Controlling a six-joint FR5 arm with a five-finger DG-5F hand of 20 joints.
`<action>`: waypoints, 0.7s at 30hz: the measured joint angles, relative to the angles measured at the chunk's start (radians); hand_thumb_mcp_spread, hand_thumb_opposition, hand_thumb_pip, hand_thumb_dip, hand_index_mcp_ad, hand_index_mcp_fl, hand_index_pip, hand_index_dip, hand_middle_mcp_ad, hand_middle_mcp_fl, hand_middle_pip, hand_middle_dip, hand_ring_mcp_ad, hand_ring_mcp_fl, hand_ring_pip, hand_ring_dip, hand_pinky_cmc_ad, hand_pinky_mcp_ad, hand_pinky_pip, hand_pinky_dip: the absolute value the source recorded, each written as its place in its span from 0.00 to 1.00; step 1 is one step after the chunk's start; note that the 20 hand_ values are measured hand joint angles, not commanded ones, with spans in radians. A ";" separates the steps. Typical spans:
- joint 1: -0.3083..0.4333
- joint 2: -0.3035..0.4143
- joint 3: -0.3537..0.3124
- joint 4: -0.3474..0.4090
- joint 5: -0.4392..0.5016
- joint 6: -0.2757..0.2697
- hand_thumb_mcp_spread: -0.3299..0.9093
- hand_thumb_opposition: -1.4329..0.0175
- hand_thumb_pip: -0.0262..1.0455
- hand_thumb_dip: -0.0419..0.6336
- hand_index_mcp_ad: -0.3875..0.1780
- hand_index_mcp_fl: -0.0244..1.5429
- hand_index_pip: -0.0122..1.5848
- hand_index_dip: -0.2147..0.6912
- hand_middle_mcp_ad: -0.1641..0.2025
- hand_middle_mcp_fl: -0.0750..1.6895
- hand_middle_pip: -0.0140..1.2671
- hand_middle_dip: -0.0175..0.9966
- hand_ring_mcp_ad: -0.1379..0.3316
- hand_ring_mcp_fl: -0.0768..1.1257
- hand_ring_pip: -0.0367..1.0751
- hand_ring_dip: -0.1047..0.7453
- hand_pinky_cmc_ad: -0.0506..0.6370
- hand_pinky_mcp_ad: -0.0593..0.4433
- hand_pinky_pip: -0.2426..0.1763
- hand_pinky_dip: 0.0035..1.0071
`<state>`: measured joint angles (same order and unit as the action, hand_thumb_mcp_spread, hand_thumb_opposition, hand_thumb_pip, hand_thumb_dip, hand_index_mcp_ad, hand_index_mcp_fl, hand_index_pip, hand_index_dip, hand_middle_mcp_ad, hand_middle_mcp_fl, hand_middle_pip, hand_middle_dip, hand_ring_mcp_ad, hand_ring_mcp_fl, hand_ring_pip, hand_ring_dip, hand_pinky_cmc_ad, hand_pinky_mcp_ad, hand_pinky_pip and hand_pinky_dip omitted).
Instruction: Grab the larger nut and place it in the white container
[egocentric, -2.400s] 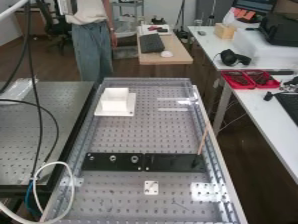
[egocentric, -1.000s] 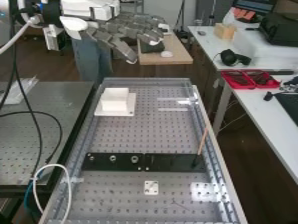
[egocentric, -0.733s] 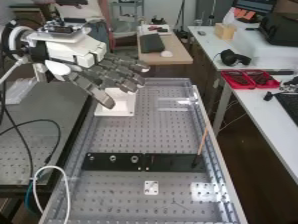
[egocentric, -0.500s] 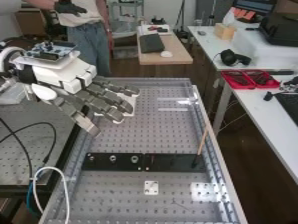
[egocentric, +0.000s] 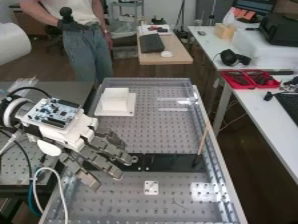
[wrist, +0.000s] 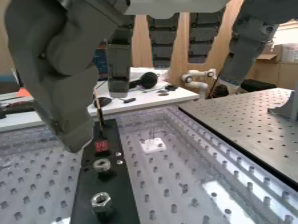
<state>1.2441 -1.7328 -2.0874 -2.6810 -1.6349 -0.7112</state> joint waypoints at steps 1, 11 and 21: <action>-0.006 -0.014 -0.007 0.028 -0.008 0.006 0.52 0.40 0.63 0.30 0.35 0.05 0.65 0.16 0.65 0.04 0.11 0.25 0.67 0.06 0.11 0.30 0.67 0.80 0.35 0.51; -0.029 -0.104 -0.045 0.209 -0.061 0.031 0.53 0.39 0.63 0.30 0.34 0.04 0.85 0.21 0.65 0.04 0.11 0.25 0.68 0.06 0.10 0.30 0.67 0.79 0.36 0.46; -0.024 -0.164 -0.049 0.272 -0.092 0.012 0.54 0.39 0.67 0.30 0.31 0.03 0.93 0.26 0.65 0.04 0.11 0.25 0.67 0.06 0.10 0.30 0.66 0.77 0.36 0.43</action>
<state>1.2202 -1.8970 -2.1367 -2.4086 -1.7271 -0.6987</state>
